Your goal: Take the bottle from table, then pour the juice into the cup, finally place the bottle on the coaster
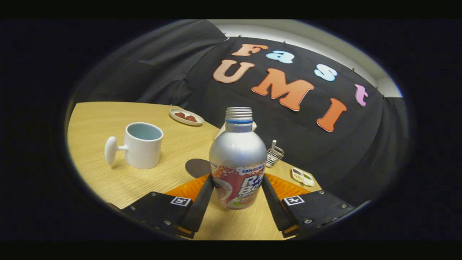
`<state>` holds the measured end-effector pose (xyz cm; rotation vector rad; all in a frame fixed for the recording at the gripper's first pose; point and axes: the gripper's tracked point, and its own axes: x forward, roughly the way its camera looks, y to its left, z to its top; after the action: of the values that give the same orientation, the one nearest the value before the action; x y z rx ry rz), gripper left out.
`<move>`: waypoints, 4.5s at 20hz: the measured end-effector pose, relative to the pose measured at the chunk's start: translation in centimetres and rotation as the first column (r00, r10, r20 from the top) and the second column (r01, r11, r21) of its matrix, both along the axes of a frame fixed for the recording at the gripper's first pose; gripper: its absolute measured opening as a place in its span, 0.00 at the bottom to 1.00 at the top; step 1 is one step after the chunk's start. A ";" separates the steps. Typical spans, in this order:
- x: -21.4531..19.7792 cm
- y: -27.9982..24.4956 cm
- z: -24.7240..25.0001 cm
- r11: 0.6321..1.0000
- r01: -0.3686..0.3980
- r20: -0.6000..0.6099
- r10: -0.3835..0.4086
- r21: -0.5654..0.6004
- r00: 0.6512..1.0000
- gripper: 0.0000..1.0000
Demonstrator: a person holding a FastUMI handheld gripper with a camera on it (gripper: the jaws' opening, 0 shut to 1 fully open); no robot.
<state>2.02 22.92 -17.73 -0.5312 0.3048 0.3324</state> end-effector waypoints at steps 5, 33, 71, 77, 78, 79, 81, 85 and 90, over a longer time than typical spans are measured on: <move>0.7 0.7 0.9 0.993 -0.017 0.048 0.023 -0.116 0.999 0.77; 2.5 3.3 3.1 0.744 -0.046 0.215 0.250 -0.667 0.944 0.77; 2.4 5.8 3.9 0.414 -0.038 0.187 0.489 -0.909 0.852 0.77; 3.1 5.9 4.3 0.393 -0.024 0.193 0.503 -0.919 0.842 0.76; 3.1 5.9 4.4 0.392 -0.023 0.193 0.503 -0.920 0.842 0.76; 3.1 5.9 4.6 0.390 -0.020 0.195 0.505 -0.921 0.841 0.76; 3.1 6.0 5.0 0.383 -0.012 0.201 0.510 -0.923 0.836 0.77; 3.3 6.1 5.3 0.379 -0.004 0.208 0.517 -0.925 0.830 0.77; 3.1 6.2 5.6 0.364 0.001 0.208 0.529 -0.931 0.823 0.76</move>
<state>5.16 29.07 -12.15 -1.7916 -0.1598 0.3264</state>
